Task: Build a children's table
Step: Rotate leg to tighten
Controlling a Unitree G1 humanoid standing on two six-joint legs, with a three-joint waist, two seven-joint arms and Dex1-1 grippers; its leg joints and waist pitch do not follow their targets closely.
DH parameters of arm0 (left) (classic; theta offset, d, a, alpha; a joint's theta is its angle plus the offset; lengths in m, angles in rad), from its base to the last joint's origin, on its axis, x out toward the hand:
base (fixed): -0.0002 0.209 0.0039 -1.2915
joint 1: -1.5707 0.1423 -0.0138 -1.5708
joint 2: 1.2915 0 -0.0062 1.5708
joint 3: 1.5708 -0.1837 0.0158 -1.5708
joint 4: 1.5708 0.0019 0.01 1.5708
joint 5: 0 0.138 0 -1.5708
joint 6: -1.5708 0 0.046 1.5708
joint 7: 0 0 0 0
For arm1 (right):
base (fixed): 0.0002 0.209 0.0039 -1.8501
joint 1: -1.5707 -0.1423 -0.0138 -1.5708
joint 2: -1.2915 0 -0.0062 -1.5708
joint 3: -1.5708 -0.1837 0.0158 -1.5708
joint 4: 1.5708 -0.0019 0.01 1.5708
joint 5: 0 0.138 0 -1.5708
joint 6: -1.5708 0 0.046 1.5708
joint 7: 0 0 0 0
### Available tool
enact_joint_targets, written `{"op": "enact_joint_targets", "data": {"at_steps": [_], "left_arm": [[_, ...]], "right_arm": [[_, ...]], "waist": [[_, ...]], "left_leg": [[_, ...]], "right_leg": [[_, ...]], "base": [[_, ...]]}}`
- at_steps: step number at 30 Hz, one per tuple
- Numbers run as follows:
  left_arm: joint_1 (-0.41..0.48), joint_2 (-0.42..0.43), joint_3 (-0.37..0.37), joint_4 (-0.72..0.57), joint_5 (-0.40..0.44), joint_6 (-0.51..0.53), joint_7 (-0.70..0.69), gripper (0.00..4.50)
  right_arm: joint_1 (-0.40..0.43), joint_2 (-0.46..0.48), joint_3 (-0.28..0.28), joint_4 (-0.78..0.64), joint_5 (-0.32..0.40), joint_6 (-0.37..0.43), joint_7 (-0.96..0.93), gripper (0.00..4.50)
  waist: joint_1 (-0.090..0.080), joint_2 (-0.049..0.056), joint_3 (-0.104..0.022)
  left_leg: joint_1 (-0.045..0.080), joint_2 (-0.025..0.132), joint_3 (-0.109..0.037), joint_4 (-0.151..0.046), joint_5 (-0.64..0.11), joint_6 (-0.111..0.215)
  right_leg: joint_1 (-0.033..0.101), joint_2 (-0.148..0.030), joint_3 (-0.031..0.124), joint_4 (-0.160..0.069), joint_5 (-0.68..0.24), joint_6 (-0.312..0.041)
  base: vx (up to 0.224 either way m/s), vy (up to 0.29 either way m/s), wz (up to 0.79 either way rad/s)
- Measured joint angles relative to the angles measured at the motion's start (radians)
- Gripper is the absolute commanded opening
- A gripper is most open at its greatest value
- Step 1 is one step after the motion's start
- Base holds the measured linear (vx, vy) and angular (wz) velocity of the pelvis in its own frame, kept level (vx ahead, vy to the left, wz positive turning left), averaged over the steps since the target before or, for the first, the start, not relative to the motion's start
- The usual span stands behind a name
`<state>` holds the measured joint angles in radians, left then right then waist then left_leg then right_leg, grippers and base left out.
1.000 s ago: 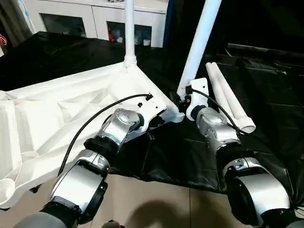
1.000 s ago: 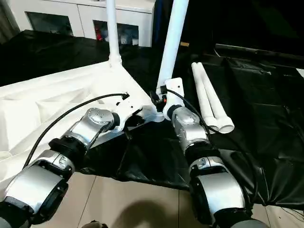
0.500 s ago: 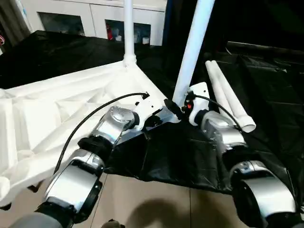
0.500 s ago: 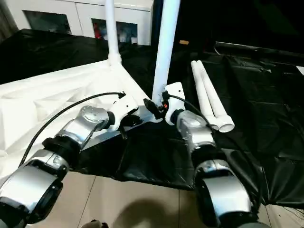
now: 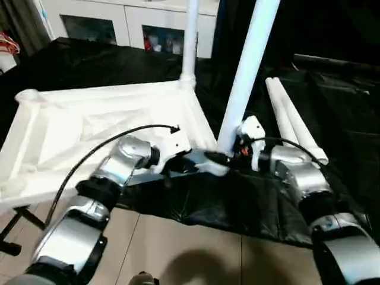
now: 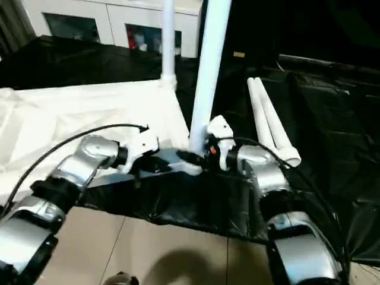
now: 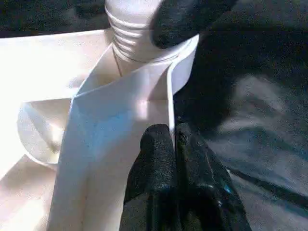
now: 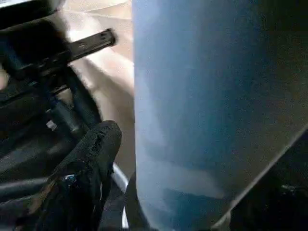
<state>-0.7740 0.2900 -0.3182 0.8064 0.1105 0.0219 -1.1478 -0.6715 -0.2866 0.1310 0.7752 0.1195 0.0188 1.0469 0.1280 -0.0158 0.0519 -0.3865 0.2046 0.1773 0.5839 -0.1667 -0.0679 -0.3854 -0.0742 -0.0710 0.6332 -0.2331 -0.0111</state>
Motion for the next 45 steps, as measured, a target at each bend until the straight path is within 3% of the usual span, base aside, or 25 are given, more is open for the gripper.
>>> {"op": "enact_joint_targets", "data": {"at_steps": [5, 11, 21, 28, 32, 38, 42, 45], "left_arm": [[0.014, 0.017, -0.002, -0.018, -0.008, -0.008, -0.051, 0.0], [0.017, 0.02, -0.005, -0.018, -0.008, -0.025, -0.085, 0.0], [0.02, 0.021, -0.006, -0.018, -0.006, -0.032, -0.093, 0.0], [0.024, 0.02, -0.006, -0.018, -0.005, -0.039, -0.095, 0.0], [0.025, 0.019, -0.006, -0.018, -0.002, -0.039, -0.088, 0.0], [0.026, 0.011, 0.002, -0.001, 0.007, -0.031, -0.012, 0.0], [-0.009, -0.05, 0.02, 0.067, 0.042, 0.007, 0.145, 0.0], [-0.036, -0.101, 0.023, 0.11, 0.053, 0.041, 0.253, 0.0]], "right_arm": [[0.02, -0.031, 0.026, -0.056, 0.0, 0.028, 0.077, 3.4], [0.037, -0.057, 0.035, -0.103, 0.0, 0.06, 0.119, 2.83], [0.059, -0.069, 0.043, -0.169, -0.009, 0.072, 0.123, 2.16], [0.081, -0.065, 0.042, -0.206, -0.007, 0.089, 0.119, 2.05], [0.107, -0.039, 0.003, -0.208, 0.023, 0.123, 0.084, 2.04], [0.122, 0.04, -0.055, -0.164, 0.037, 0.106, -0.075, 2.04], [0.087, 0.127, -0.098, -0.08, 0.011, 0.074, -0.335, 2.03], [0.058, 0.164, -0.118, -0.03, -0.012, 0.056, -0.489, 2.01]], "waist": [[0.004, 0.0, 0.0], [0.015, 0.0, 0.0], [0.017, 0.001, -0.001], [0.019, 0.001, -0.001], [0.018, 0.001, -0.002], [0.009, 0.0, -0.003], [-0.014, 0.002, -0.002], [-0.019, 0.003, -0.002]], "left_leg": [[0.0, 0.0, 0.0, 0.002, 0.0, 0.0], [0.0, 0.0, 0.0, 0.002, 0.0, 0.0], [0.001, 0.0, 0.001, 0.003, 0.0, 0.0], [0.002, 0.0, 0.001, 0.003, 0.0, 0.0], [0.003, 0.0, 0.001, 0.003, 0.0, 0.0], [0.008, 0.0, 0.001, 0.004, 0.0, -0.001], [0.018, 0.0, 0.001, 0.002, 0.0, -0.002], [0.02, 0.0, 0.001, -0.001, 0.0, -0.002]], "right_leg": [[0.001, 0.0, 0.0, 0.0, 0.001, 0.0], [0.001, 0.0, 0.0, 0.0, 0.001, 0.0], [0.001, 0.0, 0.0, 0.001, 0.001, 0.0], [0.002, -0.001, 0.0, 0.001, 0.001, 0.0], [0.003, -0.001, 0.001, 0.001, 0.001, 0.0], [0.004, -0.001, 0.002, 0.006, 0.004, -0.002], [0.01, -0.001, 0.003, 0.006, 0.003, 0.002], [0.01, -0.001, 0.002, 0.002, 0.003, 0.003]], "base": [[0.0, 0.0, 0.0], [0.0, 0.0, 0.0], [0.0, 0.0, 0.0], [0.0, 0.0, 0.0], [0.0, 0.0, 0.0], [0.0, 0.0, 0.0], [0.0, 0.0, 0.0], [0.0, 0.0, 0.0]]}}
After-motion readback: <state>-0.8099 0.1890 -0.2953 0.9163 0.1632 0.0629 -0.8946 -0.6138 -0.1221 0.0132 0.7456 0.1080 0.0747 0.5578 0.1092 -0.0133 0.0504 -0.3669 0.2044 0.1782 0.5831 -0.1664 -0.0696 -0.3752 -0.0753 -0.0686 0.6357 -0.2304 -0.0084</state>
